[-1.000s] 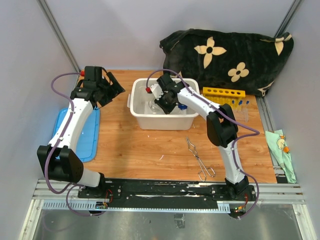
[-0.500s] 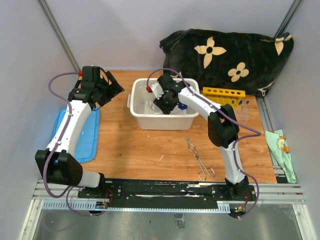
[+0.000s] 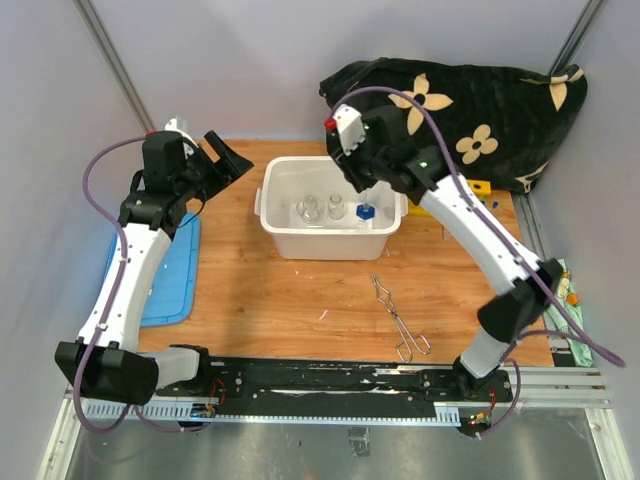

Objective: Organize the chemistry lab equipment
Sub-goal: Place the chemistry item in the storage box, then pick up the chemistry item at the center of the board.

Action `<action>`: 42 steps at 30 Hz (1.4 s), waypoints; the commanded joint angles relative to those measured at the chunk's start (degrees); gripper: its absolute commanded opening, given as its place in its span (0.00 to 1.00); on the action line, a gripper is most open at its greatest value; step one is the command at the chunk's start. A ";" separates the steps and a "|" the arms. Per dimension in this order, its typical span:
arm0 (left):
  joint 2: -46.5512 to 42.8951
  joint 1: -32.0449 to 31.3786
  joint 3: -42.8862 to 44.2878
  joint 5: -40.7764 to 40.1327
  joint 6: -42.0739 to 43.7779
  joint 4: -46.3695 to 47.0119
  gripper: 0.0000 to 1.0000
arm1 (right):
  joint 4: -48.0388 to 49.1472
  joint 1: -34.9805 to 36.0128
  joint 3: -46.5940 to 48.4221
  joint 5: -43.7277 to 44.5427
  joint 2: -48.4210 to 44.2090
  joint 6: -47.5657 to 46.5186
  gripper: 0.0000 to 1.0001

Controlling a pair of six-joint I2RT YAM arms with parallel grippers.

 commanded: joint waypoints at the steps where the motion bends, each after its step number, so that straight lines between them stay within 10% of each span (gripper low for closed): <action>1: -3.22 -5.20 -1.75 3.79 1.49 5.62 0.86 | 3.37 -0.81 -7.29 10.48 -10.71 3.33 0.42; 9: 1.79 -30.84 3.43 -4.61 13.48 0.19 0.76 | 7.90 -1.41 -25.87 28.60 -29.47 8.26 0.41; 15: 9.96 -47.47 3.34 -13.39 19.96 -3.39 0.51 | 8.26 -1.53 -36.54 37.64 -41.32 11.94 0.01; 25: 24.01 -51.69 5.58 -13.73 23.67 -1.55 0.33 | -4.06 -1.54 -42.16 44.58 -52.30 19.77 0.01; 29: 27.18 -53.64 7.95 -11.01 25.55 1.21 0.01 | -5.42 -1.59 -44.12 46.09 -56.51 21.25 0.01; 42: 40.43 -66.75 16.83 -22.28 34.99 0.88 0.00 | -8.22 -1.56 -45.79 49.17 -62.10 21.89 0.01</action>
